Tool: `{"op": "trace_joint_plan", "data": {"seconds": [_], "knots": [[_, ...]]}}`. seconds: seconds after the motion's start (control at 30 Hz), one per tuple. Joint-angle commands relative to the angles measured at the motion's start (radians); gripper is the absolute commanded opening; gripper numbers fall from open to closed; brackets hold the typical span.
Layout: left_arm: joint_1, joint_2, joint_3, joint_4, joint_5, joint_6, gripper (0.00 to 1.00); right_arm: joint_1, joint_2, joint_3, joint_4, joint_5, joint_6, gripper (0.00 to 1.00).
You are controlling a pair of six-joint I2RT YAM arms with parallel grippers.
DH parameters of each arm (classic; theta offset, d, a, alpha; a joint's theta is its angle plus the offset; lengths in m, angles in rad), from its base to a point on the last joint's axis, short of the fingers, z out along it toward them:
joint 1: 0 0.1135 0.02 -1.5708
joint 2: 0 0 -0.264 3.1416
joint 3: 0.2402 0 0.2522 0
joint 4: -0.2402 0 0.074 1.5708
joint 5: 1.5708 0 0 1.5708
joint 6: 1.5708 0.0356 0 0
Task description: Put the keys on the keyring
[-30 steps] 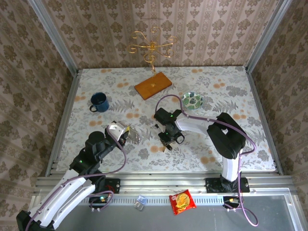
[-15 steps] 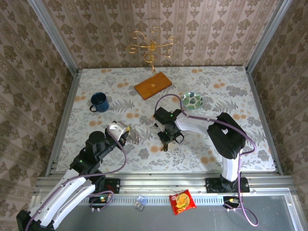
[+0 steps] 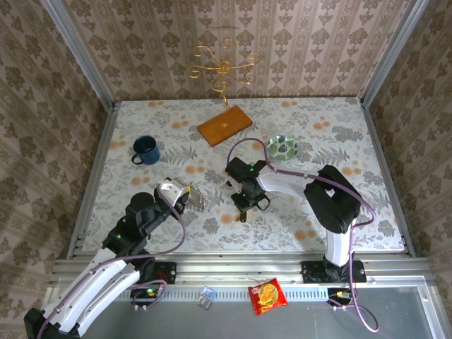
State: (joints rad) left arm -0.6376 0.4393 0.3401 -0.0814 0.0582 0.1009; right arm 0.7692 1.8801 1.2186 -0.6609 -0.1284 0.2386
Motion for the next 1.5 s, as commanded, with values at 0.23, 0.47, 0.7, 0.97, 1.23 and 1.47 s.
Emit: {"op": "trace_joint_plan", "data": {"seconds": [0.23,0.47,0.7,0.97,1.23,1.47], "knots": [[0.009,0.003,0.029,0.03,0.023,0.01,0.0,-0.005,-0.012,0.035,-0.039,-0.007,-0.008,0.15],[0.009,0.003,0.031,0.026,0.023,0.009,0.0,-0.004,-0.003,0.03,-0.042,-0.007,-0.007,0.14],[0.009,0.004,0.032,0.028,0.022,0.009,0.0,-0.008,0.004,0.042,-0.071,-0.001,-0.015,0.14],[0.009,0.005,0.031,0.032,0.023,0.009,0.0,-0.008,0.011,0.044,-0.067,-0.011,-0.017,0.15],[0.009,0.007,0.029,0.03,0.025,0.009,0.0,-0.007,0.02,0.044,-0.056,-0.025,-0.012,0.15],[0.009,0.006,0.031,0.03,0.025,0.009,0.0,-0.009,0.021,0.04,-0.05,-0.028,-0.01,0.1]]}}
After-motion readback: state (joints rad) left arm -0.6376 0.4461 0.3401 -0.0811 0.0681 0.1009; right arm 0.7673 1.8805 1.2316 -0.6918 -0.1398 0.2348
